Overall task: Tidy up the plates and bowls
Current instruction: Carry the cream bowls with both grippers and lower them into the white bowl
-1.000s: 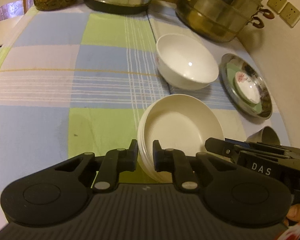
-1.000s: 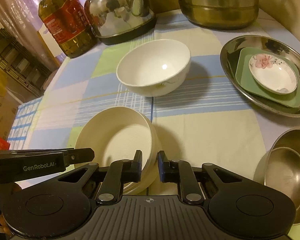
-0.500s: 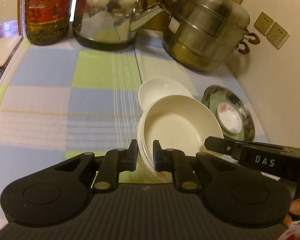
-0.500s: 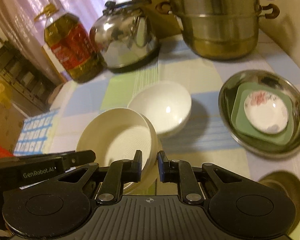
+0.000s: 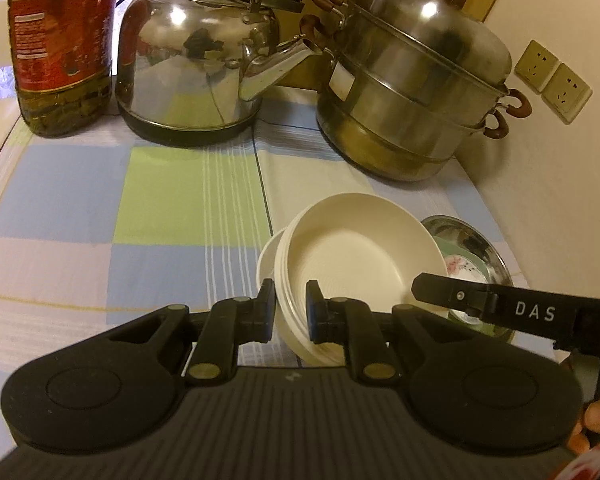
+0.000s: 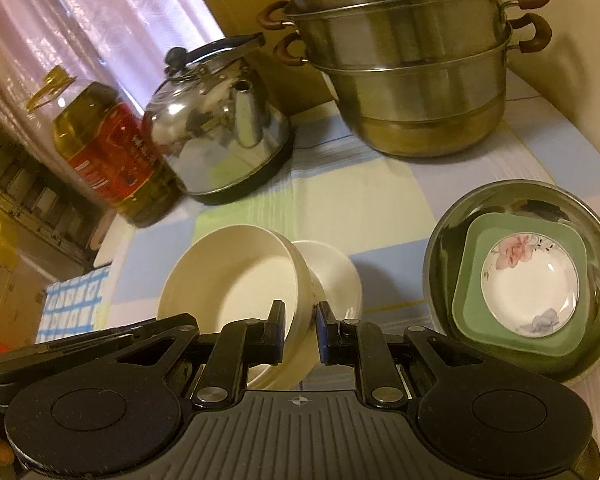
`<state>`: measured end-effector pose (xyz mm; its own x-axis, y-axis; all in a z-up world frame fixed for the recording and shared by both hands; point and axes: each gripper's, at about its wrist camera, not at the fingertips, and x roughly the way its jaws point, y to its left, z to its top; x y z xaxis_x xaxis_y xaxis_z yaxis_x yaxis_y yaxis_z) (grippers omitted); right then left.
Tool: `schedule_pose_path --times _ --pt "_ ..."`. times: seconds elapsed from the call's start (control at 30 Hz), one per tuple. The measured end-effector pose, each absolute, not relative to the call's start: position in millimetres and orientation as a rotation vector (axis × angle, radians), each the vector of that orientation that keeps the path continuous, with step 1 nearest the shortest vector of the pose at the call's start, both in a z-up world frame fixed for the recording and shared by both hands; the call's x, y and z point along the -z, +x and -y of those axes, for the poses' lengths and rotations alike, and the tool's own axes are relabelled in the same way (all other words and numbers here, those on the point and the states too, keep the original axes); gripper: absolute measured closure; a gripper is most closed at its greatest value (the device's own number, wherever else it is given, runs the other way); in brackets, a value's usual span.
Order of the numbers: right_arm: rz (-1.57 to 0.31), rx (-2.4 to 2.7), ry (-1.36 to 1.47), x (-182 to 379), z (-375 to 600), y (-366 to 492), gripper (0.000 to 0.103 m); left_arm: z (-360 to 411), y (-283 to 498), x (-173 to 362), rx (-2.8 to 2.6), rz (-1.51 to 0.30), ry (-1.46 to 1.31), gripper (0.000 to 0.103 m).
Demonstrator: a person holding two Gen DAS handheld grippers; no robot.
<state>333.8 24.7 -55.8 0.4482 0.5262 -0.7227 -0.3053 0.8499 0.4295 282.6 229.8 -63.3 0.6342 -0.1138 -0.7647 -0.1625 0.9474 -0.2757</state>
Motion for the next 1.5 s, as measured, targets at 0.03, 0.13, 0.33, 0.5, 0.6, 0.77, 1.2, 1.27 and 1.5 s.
schedule_pose_path --times 0.03,0.13,0.33,0.5,0.6,0.77,1.2,1.27,1.5 --pt "-0.98 -0.518 0.251 57.7 -24.8 336.2 0.086 -229.6 285.2 64.8 -0.029 -0.888 -0.333 0.089" --pt "-0.983 -0.505 0.253 63.7 -26.1 343.4 0.086 -229.8 292.5 69.6 -0.03 -0.894 -0.334 0.089" --pt "-0.99 -0.488 0.251 75.1 -27.4 353.6 0.086 -229.3 304.2 79.6 -0.034 -0.907 -0.33 0.089" --pt "-0.998 -0.481 0.241 85.1 -28.3 359.6 0.086 -230.4 311.9 87.0 -0.039 -0.919 -0.33 0.089" --pt "-1.013 -0.478 0.233 89.8 -29.8 362.3 0.086 -230.6 315.6 90.7 -0.042 -0.932 -0.33 0.089" --pt "-1.027 -0.476 0.234 92.8 -30.6 364.7 0.086 -230.3 318.2 94.5 -0.044 -0.943 -0.33 0.089" --pt "-1.043 -0.462 0.243 95.2 -30.6 369.0 0.086 -232.5 322.8 99.2 -0.05 -0.959 -0.355 0.088" --pt "-1.034 -0.45 0.23 94.5 -30.4 368.1 0.084 -232.0 322.8 98.7 -0.05 -0.957 -0.357 0.085" --pt "-0.994 -0.442 0.214 87.2 -25.0 360.9 0.066 -231.0 315.5 89.1 -0.053 -0.929 -0.345 0.081"
